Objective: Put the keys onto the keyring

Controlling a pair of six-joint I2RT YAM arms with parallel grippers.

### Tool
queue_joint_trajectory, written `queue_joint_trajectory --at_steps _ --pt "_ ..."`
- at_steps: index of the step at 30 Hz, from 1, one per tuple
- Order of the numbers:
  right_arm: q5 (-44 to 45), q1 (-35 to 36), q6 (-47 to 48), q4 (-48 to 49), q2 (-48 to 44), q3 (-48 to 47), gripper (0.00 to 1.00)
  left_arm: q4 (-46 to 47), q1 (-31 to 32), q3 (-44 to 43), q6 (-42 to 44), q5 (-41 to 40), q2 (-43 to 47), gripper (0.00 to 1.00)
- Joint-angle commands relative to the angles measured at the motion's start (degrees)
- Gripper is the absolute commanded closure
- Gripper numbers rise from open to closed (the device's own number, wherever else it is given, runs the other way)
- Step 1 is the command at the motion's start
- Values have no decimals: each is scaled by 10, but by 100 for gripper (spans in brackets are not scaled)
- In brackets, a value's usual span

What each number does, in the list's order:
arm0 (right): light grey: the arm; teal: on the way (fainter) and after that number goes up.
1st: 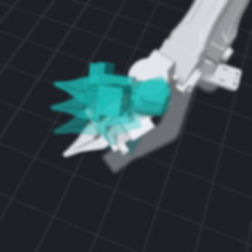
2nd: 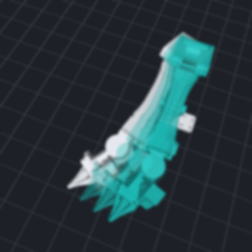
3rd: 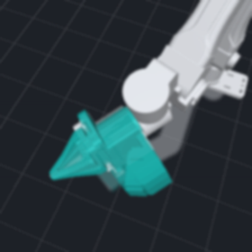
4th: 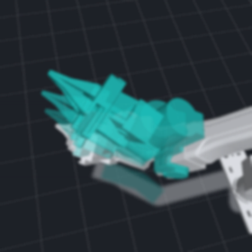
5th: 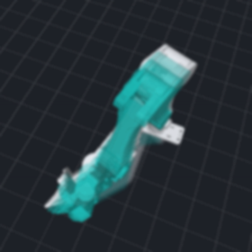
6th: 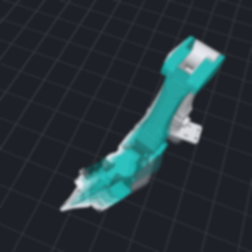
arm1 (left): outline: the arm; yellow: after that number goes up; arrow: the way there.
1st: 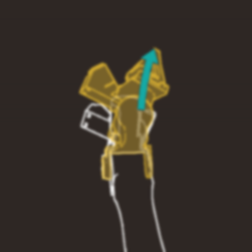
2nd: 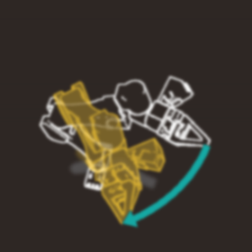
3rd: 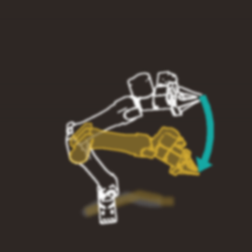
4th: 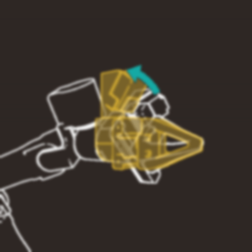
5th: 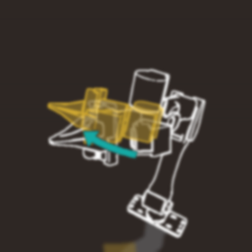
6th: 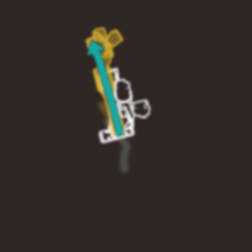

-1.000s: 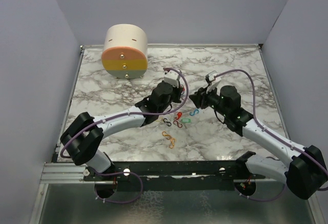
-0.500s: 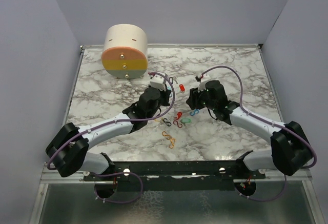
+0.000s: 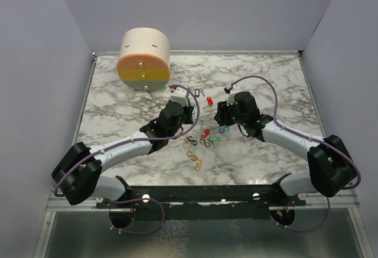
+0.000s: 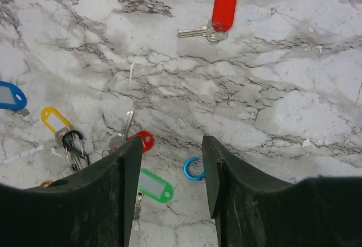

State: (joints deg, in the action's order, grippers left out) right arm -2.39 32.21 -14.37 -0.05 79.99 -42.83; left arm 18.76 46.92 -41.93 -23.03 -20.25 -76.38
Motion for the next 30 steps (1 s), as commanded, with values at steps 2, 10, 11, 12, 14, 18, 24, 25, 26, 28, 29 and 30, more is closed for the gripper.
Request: queue_joint_trajectory --at_steps 2,10,11,12,14,18,24,25,26,28,29,30 --pt "15 3 -6 -5 2 -18 52 8 -8 10 -9 -13 3 100" --pt "17 3 -4 -7 -1 -21 52 12 -47 13 -23 -4 -45 100" --pt "18 3 -3 -7 -1 -22 52 11 -55 13 -25 -3 -48 100" --pt "18 3 -3 -7 -1 -22 52 13 -63 14 -26 -2 -51 100" --pt "18 3 -2 -7 0 -23 52 17 -80 13 -26 -2 -62 100" --pt "14 3 -1 -8 5 -27 52 23 -119 -1 -27 14 -93 100" --pt "17 3 0 -8 1 -23 52 39 -161 -35 -25 45 -150 100" --pt "17 3 0 -8 0 -23 52 39 -166 -43 -24 52 -160 99" --pt "18 3 0 -8 1 -23 52 39 -169 -50 -25 60 -169 96" --pt "19 3 0 -9 1 -22 52 40 -172 -61 -23 69 -183 84" --pt "21 3 0 -9 2 -21 52 41 -172 -66 -23 72 -187 73" --pt "22 3 -1 -10 3 -22 52 41 -172 -69 -23 74 -189 62"
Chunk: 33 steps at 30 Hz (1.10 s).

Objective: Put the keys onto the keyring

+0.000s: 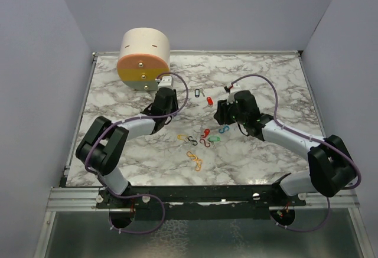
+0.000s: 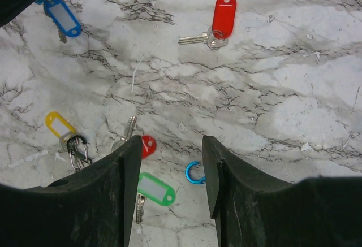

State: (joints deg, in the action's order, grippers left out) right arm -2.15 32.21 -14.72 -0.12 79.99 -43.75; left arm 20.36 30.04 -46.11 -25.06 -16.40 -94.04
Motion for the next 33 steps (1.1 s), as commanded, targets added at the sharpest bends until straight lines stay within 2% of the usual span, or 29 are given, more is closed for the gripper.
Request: queue_joint_trajectory --at_steps 1,4,8,15,25,33 --pt "21 3 2 -9 4 -13 52 26 -3 -30 -3 37 -14 52" --pt "24 3 1 -10 8 -14 52 26 -3 -31 -3 41 -10 33" --pt "22 3 1 -10 13 -14 52 25 -3 -20 -4 40 14 22" --pt "6 4 1 -4 25 -15 52 21 5 36 -29 60 96 23" --pt "-4 4 -9 -3 20 -8 52 -52 137 108 -33 -33 181 29" --pt "-30 6 -17 -14 5 10 53 -70 191 148 -40 -71 193 35"
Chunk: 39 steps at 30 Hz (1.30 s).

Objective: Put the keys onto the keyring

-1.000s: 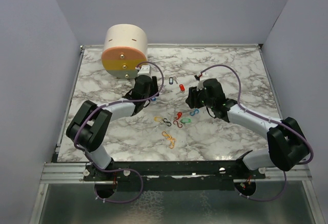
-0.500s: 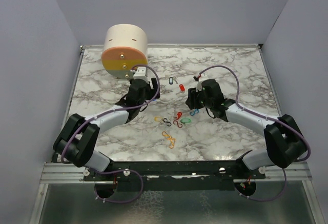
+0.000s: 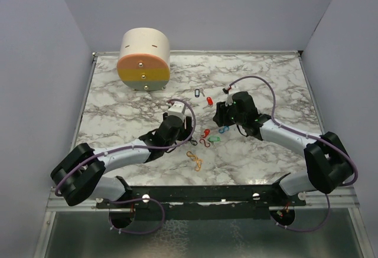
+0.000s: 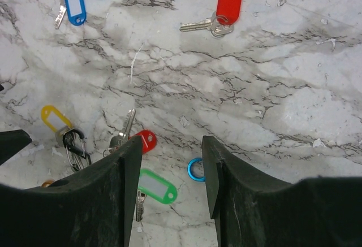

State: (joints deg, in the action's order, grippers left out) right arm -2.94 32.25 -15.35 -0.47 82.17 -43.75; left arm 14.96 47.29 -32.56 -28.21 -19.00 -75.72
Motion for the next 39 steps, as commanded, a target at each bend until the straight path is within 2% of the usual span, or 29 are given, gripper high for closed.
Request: queue_joint_trajectory --at_steps 1,11,22,33,39 --pt "-23 8 -12 -12 -19 12 53 -19 24 15 -8 -52 9 35" --pt "-18 17 -13 -23 -20 24 54 -9 51 33 -6 -65 -17 38" --pt "-19 18 -12 -21 -23 24 54 26 57 25 6 -53 -66 54" --pt "-16 18 -10 -22 -23 26 54 38 56 4 17 -42 -104 56" --pt "-15 18 -9 -23 -24 27 54 42 56 -3 20 -41 -113 62"
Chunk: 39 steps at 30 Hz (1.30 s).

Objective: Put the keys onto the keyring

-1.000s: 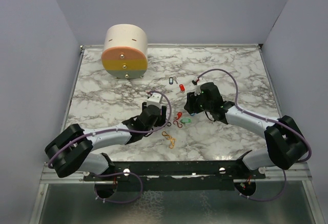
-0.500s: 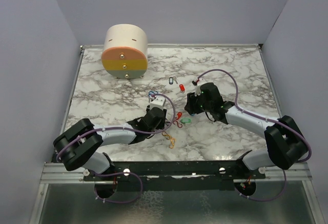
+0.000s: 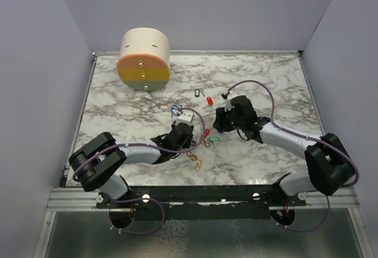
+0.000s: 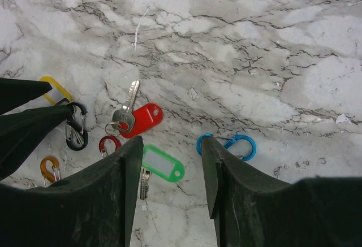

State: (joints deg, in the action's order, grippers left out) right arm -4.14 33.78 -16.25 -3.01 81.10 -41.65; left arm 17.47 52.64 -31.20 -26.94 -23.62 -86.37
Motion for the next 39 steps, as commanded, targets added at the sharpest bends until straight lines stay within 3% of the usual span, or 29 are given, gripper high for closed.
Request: queue_joint_trajectory --at_steps 1,12,18,26,39 --pt "-3 2 0 2 -13 7 54 18 3 -17 8 6 -7 64" --pt "-2 3 0 1 -18 10 54 23 3 -13 10 13 -7 83" --pt "-2 3 1 1 -19 11 55 23 3 -13 15 17 -5 100" --pt "-19 11 8 -1 -31 10 55 22 3 -15 22 -5 28 100" --pt "-16 112 16 26 11 2 55 -27 -18 -57 49 -55 74 100"
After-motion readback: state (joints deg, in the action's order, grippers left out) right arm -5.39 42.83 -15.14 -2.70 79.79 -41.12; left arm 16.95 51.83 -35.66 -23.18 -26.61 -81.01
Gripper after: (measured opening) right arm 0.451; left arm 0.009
